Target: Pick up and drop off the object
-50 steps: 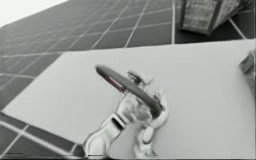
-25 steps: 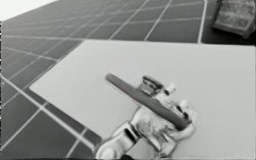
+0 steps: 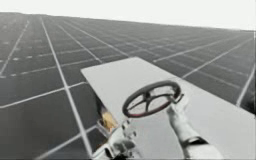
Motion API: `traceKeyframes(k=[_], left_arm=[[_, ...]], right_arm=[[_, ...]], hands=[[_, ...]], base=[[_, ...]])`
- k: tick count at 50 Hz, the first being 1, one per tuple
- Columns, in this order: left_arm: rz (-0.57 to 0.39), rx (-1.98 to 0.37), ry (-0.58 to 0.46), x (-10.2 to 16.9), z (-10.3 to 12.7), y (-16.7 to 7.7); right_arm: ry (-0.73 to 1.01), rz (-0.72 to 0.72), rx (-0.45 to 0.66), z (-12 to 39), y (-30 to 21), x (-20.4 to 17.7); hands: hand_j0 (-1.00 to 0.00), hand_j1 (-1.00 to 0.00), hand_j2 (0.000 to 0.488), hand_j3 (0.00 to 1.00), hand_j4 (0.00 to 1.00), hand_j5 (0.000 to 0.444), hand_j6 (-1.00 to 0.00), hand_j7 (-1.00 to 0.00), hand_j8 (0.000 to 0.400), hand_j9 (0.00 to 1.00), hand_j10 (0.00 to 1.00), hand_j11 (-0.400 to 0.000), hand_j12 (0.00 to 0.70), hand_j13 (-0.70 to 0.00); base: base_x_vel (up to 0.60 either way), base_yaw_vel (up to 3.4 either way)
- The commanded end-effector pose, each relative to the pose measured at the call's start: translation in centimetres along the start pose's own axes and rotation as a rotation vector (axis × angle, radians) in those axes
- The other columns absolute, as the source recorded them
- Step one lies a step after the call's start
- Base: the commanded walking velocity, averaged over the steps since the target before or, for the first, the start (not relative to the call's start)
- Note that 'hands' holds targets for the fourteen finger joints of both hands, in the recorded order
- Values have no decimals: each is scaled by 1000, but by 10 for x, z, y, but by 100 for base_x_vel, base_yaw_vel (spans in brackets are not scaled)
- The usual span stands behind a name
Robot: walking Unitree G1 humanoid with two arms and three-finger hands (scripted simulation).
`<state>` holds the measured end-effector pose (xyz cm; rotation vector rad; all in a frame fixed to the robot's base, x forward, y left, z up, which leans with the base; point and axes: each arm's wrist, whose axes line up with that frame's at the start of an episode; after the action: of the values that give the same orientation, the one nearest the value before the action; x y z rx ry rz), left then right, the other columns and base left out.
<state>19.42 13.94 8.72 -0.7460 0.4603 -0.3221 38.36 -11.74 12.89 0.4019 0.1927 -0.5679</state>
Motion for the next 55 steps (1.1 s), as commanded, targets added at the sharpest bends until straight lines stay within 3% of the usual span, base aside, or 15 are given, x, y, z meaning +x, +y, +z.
traceKeyframes(k=[1,55], left_arm=[[10,21,-8,-1,2,-3],[10,21,-8,-1,2,-3]], right_arm=[[15,18,25,3,3,0],[15,18,25,3,3,0]], hands=[[0,0,0,1000,1000,0,0,0,0,1000,1000,-400,0,-700],[0,0,0,1000,1000,0,0,0,0,1000,1000,-400,0,-700]], base=[[24,146],[39,61]])
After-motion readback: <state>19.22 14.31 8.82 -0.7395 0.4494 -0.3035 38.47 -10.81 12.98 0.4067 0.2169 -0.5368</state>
